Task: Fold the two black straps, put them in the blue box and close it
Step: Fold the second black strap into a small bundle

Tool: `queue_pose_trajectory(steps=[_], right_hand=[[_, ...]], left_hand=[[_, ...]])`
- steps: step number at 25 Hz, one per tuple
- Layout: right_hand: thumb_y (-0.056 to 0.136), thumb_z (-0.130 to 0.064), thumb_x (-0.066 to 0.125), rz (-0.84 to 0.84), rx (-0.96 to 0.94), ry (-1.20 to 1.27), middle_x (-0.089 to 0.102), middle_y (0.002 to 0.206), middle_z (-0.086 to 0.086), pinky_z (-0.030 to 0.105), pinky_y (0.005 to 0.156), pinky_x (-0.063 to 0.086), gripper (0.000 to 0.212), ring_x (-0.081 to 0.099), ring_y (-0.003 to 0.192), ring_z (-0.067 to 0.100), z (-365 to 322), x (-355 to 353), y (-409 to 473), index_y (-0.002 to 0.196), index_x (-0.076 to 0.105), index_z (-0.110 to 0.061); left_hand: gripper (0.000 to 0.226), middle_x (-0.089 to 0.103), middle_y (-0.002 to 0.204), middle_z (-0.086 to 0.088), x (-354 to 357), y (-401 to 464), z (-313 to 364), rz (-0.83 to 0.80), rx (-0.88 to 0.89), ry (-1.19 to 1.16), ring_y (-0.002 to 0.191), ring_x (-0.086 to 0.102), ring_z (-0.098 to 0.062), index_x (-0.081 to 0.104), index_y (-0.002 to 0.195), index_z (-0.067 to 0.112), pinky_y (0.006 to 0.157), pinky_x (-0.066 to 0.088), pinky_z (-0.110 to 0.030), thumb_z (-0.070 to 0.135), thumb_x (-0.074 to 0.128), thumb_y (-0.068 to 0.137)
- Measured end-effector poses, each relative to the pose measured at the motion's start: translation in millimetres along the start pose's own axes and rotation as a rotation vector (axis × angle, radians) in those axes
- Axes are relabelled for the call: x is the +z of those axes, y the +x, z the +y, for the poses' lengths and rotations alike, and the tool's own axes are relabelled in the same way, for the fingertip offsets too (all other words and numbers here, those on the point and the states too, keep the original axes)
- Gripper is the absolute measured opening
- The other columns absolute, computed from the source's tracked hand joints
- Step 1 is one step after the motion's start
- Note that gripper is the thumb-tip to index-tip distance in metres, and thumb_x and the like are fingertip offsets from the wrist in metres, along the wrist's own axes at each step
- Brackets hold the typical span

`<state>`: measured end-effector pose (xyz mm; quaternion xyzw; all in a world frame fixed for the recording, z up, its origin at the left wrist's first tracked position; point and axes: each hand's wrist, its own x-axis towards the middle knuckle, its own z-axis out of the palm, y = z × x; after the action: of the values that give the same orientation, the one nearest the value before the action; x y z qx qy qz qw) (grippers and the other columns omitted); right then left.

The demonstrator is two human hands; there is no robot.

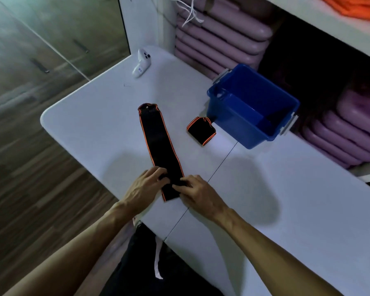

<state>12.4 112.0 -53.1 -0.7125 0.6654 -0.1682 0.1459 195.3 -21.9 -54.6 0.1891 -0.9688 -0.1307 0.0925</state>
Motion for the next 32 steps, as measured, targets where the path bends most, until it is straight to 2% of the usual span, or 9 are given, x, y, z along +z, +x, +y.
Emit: queue_pose_trajectory(steps=[3,6,9,12,15,18,21,27,32], right_hand=[[0.095,-0.030,0.055,-0.023,-0.010,0.016,0.061,0.114,0.011,0.043,0.074,0.054,0.036,0.055,0.098,0.029,5.5,0.2,1.1,0.129,0.062,-0.021],[0.087,-0.034,0.071,-0.073,-0.059,-0.023,0.059,0.120,0.009,0.039,0.079,0.053,0.050,0.055,0.101,0.027,12.8,-3.6,3.0,0.133,0.059,-0.022],[0.082,-0.022,0.076,-0.025,-0.103,-0.072,0.063,0.112,0.010,0.039,0.073,0.053,0.045,0.058,0.095,0.028,13.3,-2.3,7.6,0.126,0.064,-0.019],[0.092,-0.022,0.064,0.028,-0.145,-0.077,0.063,0.110,0.011,0.040,0.070,0.052,0.031,0.058,0.093,0.029,12.0,-0.7,13.2,0.122,0.065,-0.016],[0.097,-0.024,0.054,0.031,-0.177,-0.094,0.061,0.116,0.010,0.043,0.073,0.054,0.030,0.056,0.102,0.030,12.0,-1.2,18.2,0.122,0.063,-0.011],[0.096,-0.021,0.058,0.007,-0.173,-0.056,0.062,0.118,0.009,0.044,0.077,0.054,0.031,0.056,0.106,0.029,8.9,-4.1,23.0,0.124,0.061,-0.009],[0.094,-0.020,0.063,0.008,-0.123,0.048,0.067,0.116,0.009,0.041,0.083,0.054,0.034,0.062,0.101,0.028,10.3,-10.7,21.3,0.126,0.059,-0.009],[0.096,-0.024,0.059,0.097,-0.242,-0.078,0.074,0.105,0.007,0.035,0.073,0.057,0.026,0.071,0.087,0.024,19.0,-2.7,14.4,0.112,0.070,-0.007],[0.089,-0.016,0.070,0.088,-0.327,-0.167,0.071,0.110,0.008,0.034,0.073,0.054,0.028,0.068,0.094,0.024,21.8,-1.5,10.9,0.115,0.067,-0.009]], left_hand=[[0.043,0.054,0.137,-0.013,-0.2,-12.3,8.6,-0.074,-0.080,-0.073,0.127,0.052,-0.028,0.061,0.119,0.013,0.100,0.047,-0.041,0.042,0.039,0.095],[0.071,0.041,0.148,-0.014,-3.6,-20.3,14.6,-0.202,-0.087,-0.041,0.137,0.038,-0.026,0.054,0.130,0.008,0.108,0.039,-0.039,0.062,0.042,0.086],[0.057,0.054,0.121,-0.012,-6.6,-16.1,20.5,-0.203,-0.094,0.001,0.108,0.057,-0.029,0.058,0.121,0.004,0.083,0.056,-0.037,0.047,0.046,0.086],[0.047,0.059,0.102,-0.011,-7.5,-14.3,25.0,-0.152,-0.103,-0.034,0.088,0.060,-0.027,0.059,0.118,0.001,0.066,0.057,-0.035,0.034,0.040,0.090],[0.055,0.065,0.103,-0.009,-16.2,-14.2,25.1,-0.131,-0.150,-0.138,0.094,0.061,-0.025,0.056,0.121,0.008,0.075,0.054,-0.035,0.045,0.026,0.094],[0.053,0.068,0.103,-0.006,-23.1,-13.3,27.9,-0.104,-0.226,-0.220,0.094,0.062,-0.023,0.055,0.114,0.013,0.076,0.052,-0.035,0.048,0.022,0.092],[0.047,0.070,0.106,-0.005,-23.3,-14.0,27.4,-0.069,-0.248,-0.255,0.095,0.065,-0.024,0.061,0.113,0.013,0.077,0.052,-0.031,0.042,0.030,0.094],[0.023,0.071,0.111,-0.003,-15.6,-16.5,25.5,0.022,-0.330,-0.367,0.105,0.065,-0.021,0.068,0.111,0.013,0.089,0.050,-0.030,0.018,0.057,0.091],[0.031,0.056,0.135,-0.009,-11.3,-20.4,23.7,-0.057,-0.167,-0.257,0.138,0.038,-0.023,0.059,0.105,0.009,0.110,0.037,-0.032,0.031,0.042,0.092]])
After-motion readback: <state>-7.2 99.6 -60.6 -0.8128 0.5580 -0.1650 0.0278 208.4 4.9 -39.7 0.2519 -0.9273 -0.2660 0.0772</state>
